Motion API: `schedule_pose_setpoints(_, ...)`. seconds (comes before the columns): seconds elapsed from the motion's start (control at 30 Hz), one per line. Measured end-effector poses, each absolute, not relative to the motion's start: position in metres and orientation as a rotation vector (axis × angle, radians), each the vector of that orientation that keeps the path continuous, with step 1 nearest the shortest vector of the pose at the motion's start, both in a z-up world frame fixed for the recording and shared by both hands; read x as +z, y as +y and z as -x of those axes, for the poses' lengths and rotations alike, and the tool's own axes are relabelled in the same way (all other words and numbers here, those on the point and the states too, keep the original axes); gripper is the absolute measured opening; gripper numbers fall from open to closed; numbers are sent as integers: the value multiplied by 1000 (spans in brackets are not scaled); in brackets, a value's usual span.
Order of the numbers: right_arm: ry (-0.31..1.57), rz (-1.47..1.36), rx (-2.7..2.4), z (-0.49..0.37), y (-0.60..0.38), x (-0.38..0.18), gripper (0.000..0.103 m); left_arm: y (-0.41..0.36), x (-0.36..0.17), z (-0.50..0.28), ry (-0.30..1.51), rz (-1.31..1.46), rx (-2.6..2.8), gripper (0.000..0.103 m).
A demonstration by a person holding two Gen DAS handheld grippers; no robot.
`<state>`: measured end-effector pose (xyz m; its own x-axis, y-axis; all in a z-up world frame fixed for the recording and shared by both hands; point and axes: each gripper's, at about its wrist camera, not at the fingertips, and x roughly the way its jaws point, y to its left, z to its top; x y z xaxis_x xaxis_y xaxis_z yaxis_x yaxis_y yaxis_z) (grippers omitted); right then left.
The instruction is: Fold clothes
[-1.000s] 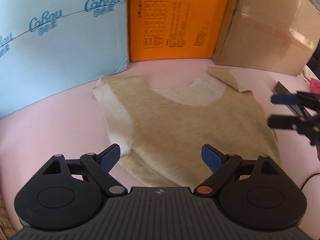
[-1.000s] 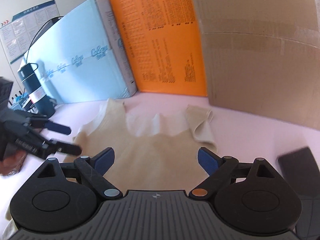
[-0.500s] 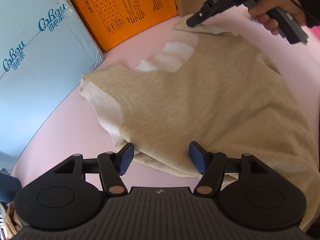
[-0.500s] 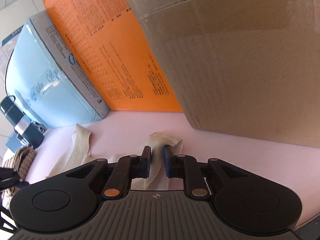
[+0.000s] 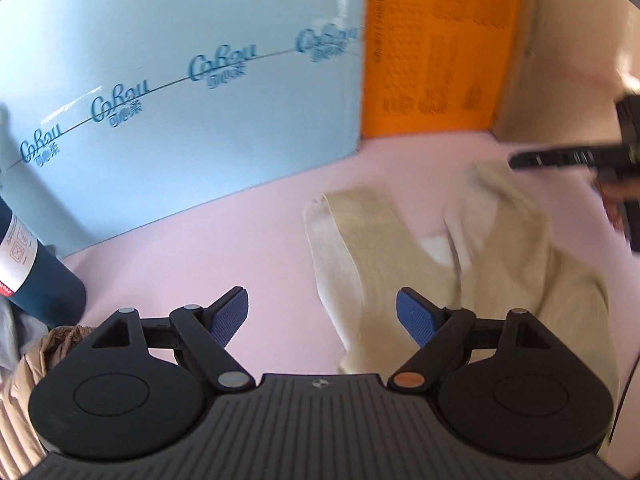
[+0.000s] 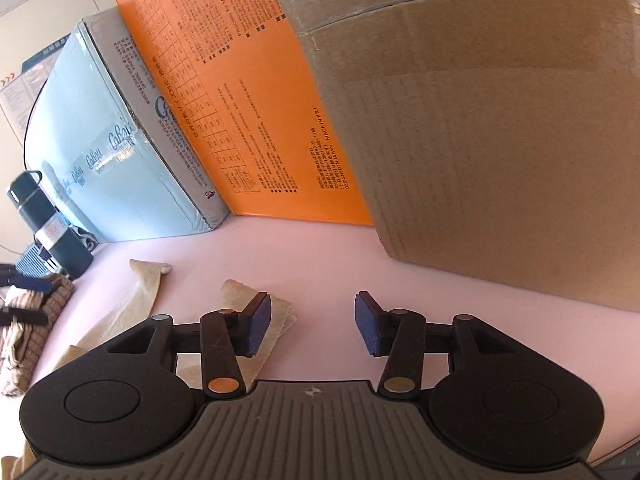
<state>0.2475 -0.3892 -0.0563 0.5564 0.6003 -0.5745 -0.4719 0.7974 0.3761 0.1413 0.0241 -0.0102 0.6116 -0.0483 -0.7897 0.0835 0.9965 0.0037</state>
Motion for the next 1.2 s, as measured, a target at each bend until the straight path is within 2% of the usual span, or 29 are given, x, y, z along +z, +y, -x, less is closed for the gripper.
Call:
schedule_pose_setpoints(0.13, 729, -104, 653, -255, -377, -54, 44, 14, -27, -196, 921, 3, 38, 80)
schedule_pose_setpoints(0.27, 722, 52, 678, -255, -362, -53, 44, -8, -47, -223, 903, -127, 12, 80)
schedule_pose_setpoints(0.37, 724, 152, 716, -252, -353, -55, 44, -19, -63, -232, 909, -242, -1, 80)
schedule_pose_setpoints(0.6, 700, 310, 823, -244, -328, -54, 43, -35, -73, -219, 781, -543, -149, 81)
schedule_pose_setpoints(0.63, 708, 316, 842, -245, -325, -53, 36, -37, -73, -217, 768, -576, -182, 74)
schedule_pose_setpoints(0.67, 718, 317, 857, -245, -322, -52, 22, -38, -73, -215, 767, -593, -219, 58)
schedule_pose_setpoints(0.7, 722, 323, 868, -245, -321, -50, 14, -40, -72, -214, 773, -601, -257, 47)
schedule_pose_setpoints(0.73, 721, 337, 875, -243, -318, -49, 5, -41, -71, -212, 779, -609, -295, 23)
schedule_pose_setpoints(0.77, 713, 361, 877, -239, -314, -47, 5, -42, -71, -211, 791, -616, -319, 3)
schedule_pose_setpoints(0.93, 629, 364, 814, -210, -320, -22, 4, -40, -54, -192, 763, -567, -337, 2)
schedule_pose_setpoints(1.2, 396, 461, 711, -111, -335, 73, 4, -18, 36, -114, 533, -463, -289, 2)
